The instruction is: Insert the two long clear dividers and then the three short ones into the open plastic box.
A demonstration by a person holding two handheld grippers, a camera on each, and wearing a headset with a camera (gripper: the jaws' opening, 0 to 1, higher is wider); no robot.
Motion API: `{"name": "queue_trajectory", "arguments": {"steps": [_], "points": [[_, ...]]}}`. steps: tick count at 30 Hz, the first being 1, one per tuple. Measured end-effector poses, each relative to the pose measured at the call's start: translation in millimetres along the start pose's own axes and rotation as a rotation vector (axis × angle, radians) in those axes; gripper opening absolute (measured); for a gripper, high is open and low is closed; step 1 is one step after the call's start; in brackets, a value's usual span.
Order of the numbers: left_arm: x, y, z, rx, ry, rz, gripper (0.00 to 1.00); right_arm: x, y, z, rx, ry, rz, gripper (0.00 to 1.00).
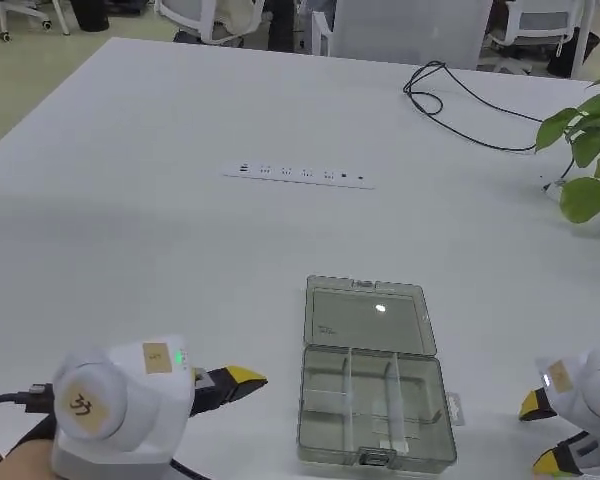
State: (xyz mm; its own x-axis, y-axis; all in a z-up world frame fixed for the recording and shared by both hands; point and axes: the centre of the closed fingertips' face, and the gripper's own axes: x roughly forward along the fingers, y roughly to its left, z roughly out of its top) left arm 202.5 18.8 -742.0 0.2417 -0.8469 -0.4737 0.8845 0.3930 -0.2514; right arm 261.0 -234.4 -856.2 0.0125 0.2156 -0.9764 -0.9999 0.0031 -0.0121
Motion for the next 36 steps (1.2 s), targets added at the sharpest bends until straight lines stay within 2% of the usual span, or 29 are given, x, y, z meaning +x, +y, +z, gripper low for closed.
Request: {"name": "queue_trajectory", "arguments": {"steps": [7,14,19,23,27,30,33,36], "points": [[-2.2,1.5,2.6,0.004,-0.005,0.007,0.89,-5.8,0.2,2.6,0.003,-0.004,-0.032,0.33],[-3.3,0.5,5.5,0.012,-0.008,0.002,0.89,-31.5,-0.5,16.6,0.028,-0.062,-0.091,0.33],[-3.5,0.0,12.4,0.010,-0.023,-0.001,0.89,-50.9,5.9,30.8,0.040,-0.100,-0.119,0.33],[-3.2,0.0,22.1,0.005,-0.037,0.000,0.88,-66.8,10.5,44.1,0.037,-0.120,-0.143,0.33],[-1.0,-2.3,39.6,-0.039,-0.095,-0.009,0.87,-83.9,14.3,65.3,0.028,-0.159,-0.170,0.33],[2.8,-3.1,49.4,-0.080,-0.122,-0.007,0.86,-95.2,17.3,81.5,0.004,-0.175,-0.192,0.33],[7.1,-7.1,66.2,-0.163,-0.190,-0.033,0.85,-106.7,21.8,101.5,-0.026,-0.193,-0.209,0.33],[11.6,-11.6,77.7,-0.237,-0.231,-0.061,0.82,-116.0,24.7,119.1,-0.047,-0.211,-0.221,0.33]]}}
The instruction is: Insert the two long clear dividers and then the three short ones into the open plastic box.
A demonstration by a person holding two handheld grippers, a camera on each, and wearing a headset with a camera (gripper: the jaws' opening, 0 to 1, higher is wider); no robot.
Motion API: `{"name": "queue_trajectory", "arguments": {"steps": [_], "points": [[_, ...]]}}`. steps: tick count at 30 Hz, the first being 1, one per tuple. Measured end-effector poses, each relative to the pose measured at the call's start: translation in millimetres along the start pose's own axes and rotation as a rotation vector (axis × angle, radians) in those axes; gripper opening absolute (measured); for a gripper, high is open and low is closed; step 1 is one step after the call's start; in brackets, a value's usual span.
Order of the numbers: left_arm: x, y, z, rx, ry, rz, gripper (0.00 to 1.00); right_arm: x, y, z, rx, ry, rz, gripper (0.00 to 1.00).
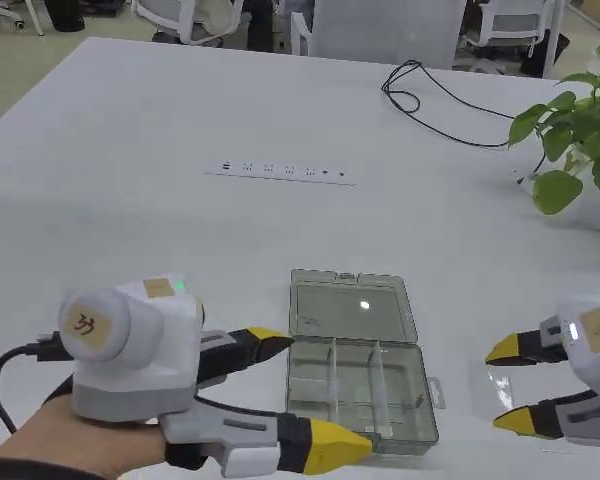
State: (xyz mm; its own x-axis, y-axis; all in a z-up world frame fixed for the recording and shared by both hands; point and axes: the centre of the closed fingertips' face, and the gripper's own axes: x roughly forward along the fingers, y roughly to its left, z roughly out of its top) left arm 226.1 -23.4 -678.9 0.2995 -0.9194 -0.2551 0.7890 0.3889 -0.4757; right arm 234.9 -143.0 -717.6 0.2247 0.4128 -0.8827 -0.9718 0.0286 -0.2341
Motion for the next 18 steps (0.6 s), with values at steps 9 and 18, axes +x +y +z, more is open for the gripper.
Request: {"name": "queue_trajectory", "arguments": {"steps": [9,18], "points": [[22.0,-12.0,2.5,-0.228,0.001,-0.038,0.68,-10.1,1.2,45.7,-0.053,-0.043,-0.034,0.33],[37.2,-19.0,4.0,-0.404,-0.017,-0.070,0.45,-14.4,4.0,74.0,-0.093,-0.058,-0.050,0.33]]}}
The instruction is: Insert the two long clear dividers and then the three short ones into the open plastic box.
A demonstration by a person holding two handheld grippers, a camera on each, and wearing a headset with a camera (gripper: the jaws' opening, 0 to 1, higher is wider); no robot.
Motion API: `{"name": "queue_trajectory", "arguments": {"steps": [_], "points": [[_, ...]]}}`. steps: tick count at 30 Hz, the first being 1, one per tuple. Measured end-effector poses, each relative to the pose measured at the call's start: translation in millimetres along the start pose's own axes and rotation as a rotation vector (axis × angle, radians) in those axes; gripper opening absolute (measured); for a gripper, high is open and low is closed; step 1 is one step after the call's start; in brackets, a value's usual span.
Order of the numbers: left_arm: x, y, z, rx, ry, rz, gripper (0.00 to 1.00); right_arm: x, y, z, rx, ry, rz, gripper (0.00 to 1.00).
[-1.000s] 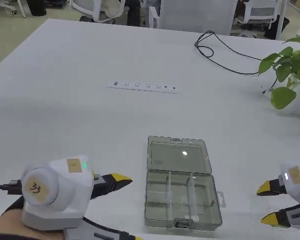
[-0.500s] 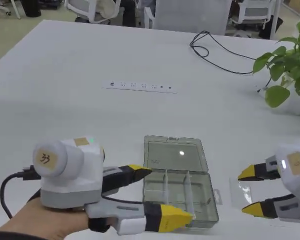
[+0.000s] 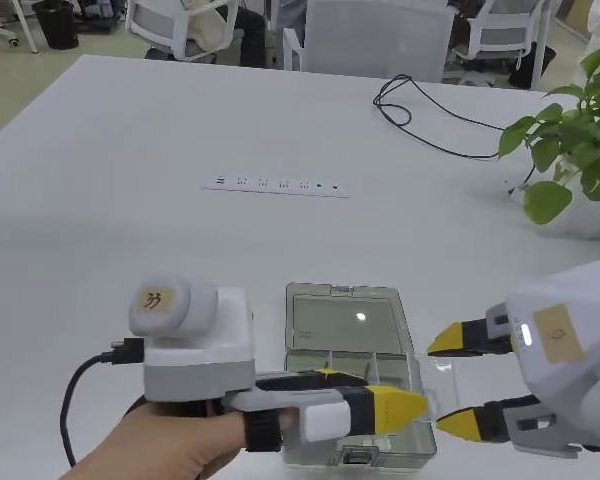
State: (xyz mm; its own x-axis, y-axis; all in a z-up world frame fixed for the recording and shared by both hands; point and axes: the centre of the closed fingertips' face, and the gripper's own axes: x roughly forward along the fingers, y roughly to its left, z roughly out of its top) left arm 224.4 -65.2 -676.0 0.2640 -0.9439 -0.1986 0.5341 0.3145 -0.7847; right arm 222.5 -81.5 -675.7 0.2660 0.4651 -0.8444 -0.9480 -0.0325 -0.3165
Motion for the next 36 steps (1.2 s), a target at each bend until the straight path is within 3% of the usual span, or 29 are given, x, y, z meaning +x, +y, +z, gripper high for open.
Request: {"name": "queue_trajectory", "arguments": {"steps": [2,4,9,15,27,36], "points": [[2.3,-1.2,2.0,-0.059,-0.021,-0.010,0.41,-0.7,0.3,4.3,-0.003,-0.004,-0.002,0.33],[3.4,-1.4,2.6,-0.081,-0.030,-0.014,0.36,-1.7,0.5,7.7,-0.007,-0.006,-0.004,0.33],[6.4,-2.0,-3.0,-0.083,-0.010,-0.011,0.26,-2.0,0.8,11.1,-0.013,-0.008,-0.006,0.33],[7.0,-4.1,-3.3,-0.109,-0.016,-0.028,0.13,-1.1,1.6,12.8,-0.019,-0.005,-0.005,0.33],[8.2,-7.4,-4.5,-0.111,-0.008,-0.047,0.00,0.8,1.9,12.0,-0.027,0.006,-0.002,0.33],[7.6,-8.2,-4.0,-0.114,-0.014,-0.048,0.00,1.9,2.2,12.5,-0.031,0.010,-0.002,0.33]]}}
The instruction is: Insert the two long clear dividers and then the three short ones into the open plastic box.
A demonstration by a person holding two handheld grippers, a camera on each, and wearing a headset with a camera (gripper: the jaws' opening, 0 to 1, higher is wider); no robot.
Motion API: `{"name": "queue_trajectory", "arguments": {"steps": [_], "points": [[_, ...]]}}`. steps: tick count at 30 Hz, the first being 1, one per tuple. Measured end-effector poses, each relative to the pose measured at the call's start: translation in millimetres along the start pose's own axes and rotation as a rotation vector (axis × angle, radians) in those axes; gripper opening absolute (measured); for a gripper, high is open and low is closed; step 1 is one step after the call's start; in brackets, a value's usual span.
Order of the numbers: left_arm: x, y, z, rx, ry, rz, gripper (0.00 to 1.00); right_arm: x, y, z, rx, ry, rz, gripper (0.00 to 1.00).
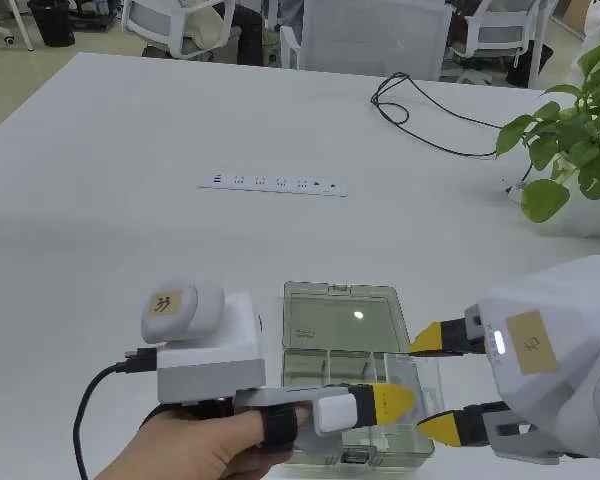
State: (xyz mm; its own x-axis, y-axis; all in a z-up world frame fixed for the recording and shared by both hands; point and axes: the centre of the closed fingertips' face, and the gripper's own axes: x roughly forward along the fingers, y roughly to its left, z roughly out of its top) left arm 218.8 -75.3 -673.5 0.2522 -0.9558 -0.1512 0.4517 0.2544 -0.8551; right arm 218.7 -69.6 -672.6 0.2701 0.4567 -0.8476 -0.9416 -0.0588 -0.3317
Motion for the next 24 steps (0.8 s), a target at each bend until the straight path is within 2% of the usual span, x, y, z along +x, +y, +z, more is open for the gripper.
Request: {"name": "queue_trajectory", "arguments": {"steps": [8,15,18,19,21,24], "points": [[-1.5,0.4,0.1,-0.010,-0.007,0.004,0.00,0.5,0.4,1.2,-0.010,-0.007,-0.004,0.33],[-4.7,2.5,5.9,0.001,-0.032,0.014,0.00,-2.9,-5.4,2.7,0.007,-0.021,-0.022,0.37],[-7.6,6.4,5.3,0.110,-0.007,0.041,0.00,-8.0,-7.6,5.2,0.060,-0.066,-0.005,0.37],[-8.1,5.5,5.3,0.132,-0.003,0.037,0.00,-9.6,-9.0,6.1,0.080,-0.080,-0.002,0.37],[-9.4,1.9,2.6,0.218,0.025,0.026,0.00,-14.0,-12.6,7.3,0.120,-0.115,0.013,0.35],[-11.3,-1.9,-4.6,0.334,0.074,0.018,0.00,-18.8,-11.6,8.4,0.175,-0.164,0.069,0.30]]}}
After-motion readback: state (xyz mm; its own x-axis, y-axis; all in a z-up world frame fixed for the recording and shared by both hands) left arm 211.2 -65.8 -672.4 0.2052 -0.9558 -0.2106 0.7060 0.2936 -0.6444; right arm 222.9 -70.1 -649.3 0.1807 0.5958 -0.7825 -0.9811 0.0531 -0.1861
